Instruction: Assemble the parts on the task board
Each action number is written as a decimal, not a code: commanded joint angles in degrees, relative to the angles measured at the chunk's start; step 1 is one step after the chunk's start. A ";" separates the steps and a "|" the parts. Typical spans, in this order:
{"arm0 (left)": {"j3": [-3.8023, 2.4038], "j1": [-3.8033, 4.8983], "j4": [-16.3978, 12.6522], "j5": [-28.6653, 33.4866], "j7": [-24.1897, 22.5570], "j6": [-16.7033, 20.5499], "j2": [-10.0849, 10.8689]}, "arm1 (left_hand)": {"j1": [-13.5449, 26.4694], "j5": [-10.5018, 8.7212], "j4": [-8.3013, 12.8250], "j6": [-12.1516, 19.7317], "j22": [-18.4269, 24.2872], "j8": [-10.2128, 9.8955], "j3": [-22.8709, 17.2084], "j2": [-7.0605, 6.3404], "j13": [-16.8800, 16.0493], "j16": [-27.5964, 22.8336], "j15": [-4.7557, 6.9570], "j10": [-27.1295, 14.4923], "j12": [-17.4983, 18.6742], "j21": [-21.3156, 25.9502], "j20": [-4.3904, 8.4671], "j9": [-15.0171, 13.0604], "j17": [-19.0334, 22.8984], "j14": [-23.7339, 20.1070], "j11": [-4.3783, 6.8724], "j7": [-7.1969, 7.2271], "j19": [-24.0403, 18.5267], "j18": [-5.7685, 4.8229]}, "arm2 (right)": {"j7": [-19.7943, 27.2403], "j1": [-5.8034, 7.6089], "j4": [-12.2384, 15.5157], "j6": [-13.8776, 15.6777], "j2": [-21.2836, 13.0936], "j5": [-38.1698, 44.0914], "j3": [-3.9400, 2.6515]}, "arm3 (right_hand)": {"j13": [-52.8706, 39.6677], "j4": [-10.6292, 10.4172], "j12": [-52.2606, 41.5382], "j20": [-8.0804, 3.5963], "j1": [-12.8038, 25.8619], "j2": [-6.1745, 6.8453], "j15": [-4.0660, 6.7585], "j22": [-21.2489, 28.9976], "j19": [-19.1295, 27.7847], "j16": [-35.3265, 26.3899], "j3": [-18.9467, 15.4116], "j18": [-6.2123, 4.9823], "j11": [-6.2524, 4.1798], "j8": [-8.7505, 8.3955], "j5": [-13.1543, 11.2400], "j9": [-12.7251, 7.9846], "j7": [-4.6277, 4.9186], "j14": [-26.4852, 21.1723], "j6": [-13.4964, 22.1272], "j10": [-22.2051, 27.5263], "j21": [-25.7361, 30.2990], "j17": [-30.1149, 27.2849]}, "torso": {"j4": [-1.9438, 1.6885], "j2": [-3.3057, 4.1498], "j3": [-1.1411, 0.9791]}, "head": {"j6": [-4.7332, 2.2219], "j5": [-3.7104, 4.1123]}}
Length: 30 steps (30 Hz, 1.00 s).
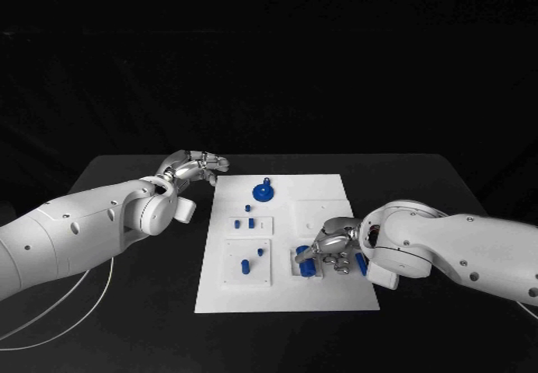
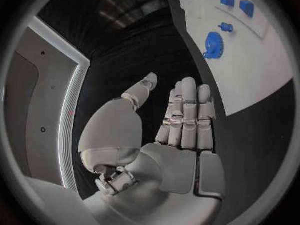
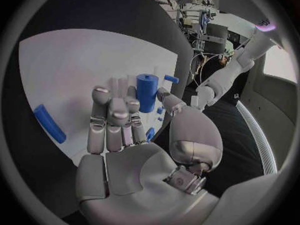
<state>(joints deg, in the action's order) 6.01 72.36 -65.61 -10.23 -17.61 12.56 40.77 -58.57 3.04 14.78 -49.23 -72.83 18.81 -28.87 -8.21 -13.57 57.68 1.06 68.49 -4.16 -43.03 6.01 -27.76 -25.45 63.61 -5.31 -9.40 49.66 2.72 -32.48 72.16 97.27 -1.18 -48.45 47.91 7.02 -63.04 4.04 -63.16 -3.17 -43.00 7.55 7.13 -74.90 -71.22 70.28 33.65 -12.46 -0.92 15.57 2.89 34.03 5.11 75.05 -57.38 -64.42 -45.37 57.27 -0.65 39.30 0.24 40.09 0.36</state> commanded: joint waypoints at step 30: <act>-0.04 0.17 -0.19 -0.09 -0.46 -0.45 0.06 | 0.09 0.07 -0.12 0.90 -0.16 -0.50 0.37 0.00 -0.12 -0.45 -0.29 -0.25 0.17 0.37 0.39 0.13 -0.22 -0.04 -0.30 -0.22 0.16 0.96 | 5.29 -0.41 0.91 -6.14 -1.00 -0.64 0.19 | -0.91 12.58 0.90 -1.18 2.89 -1.42 0.60 -0.16 0.69 -0.61 -13.65 -2.54 -0.56 -0.68 -0.05 0.81 -0.12 -0.42 0.39 0.32 0.58 0.55 | 0.06 -0.01 -0.04 | -0.02 -0.13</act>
<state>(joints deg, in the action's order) 6.01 72.43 -65.64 -10.23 -17.59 12.57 40.90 -58.57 3.04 14.63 -48.63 -72.93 18.58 -28.72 -8.21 -13.60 57.46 1.06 68.35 -4.16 -43.03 5.99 -27.70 -25.60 63.61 -5.42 -9.62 49.65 2.71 -29.74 71.83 97.81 -3.94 -49.49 48.40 7.22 -63.87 16.40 -62.50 -4.45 -39.72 6.22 7.58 -74.90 -70.24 69.97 20.07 -12.38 -1.44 14.80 2.89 34.84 4.77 74.39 -57.08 -63.90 -45.09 57.78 -0.63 39.30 0.20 40.14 0.15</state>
